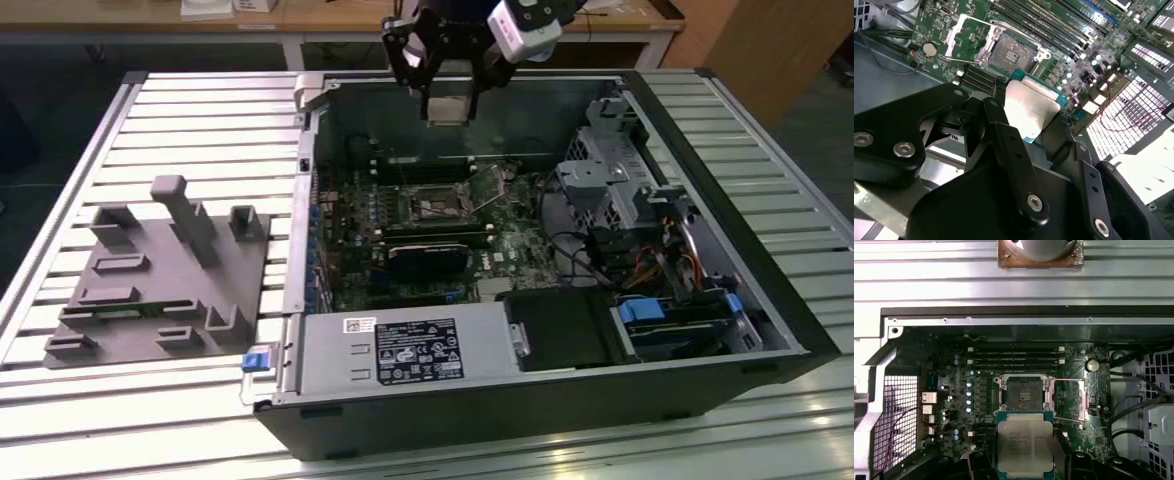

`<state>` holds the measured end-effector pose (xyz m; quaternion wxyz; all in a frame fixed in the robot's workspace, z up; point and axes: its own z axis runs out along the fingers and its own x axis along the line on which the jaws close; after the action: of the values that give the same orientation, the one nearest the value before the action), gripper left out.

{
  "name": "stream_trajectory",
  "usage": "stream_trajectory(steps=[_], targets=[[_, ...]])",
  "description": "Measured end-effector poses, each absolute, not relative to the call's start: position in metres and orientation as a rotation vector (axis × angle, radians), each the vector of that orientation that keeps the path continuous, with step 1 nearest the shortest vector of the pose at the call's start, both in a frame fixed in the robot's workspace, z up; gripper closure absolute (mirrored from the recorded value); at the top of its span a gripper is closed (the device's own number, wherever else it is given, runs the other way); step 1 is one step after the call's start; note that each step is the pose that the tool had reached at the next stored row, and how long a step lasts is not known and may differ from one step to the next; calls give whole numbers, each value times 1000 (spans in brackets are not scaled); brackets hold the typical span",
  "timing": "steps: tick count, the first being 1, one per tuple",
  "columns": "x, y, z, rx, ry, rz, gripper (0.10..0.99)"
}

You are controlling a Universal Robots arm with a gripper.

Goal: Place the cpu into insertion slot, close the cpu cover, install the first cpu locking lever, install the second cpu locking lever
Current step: 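Place the cpu into insertion slot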

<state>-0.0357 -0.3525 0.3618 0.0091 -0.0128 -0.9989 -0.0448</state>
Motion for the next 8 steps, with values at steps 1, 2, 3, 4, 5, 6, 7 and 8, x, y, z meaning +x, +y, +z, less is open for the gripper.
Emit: stream_trajectory(steps=[1, 2, 3, 4, 5, 6, 7, 8], targets=[[-36, -352, 361, -40, -3120, -140, 549], [-36, -352, 361, -40, -3120, -140, 549], [-36, -352, 360, -40, -3120, -140, 549], [-36, -352, 360, -40, -3120, -140, 549], [-36, -352, 360, -40, -3120, -140, 549], [-36, -352, 359, -40, -3120, -140, 549], [-36, -352, 359, -40, -3120, -140, 549], [-36, -352, 359, -40, -3120, -140, 549]])
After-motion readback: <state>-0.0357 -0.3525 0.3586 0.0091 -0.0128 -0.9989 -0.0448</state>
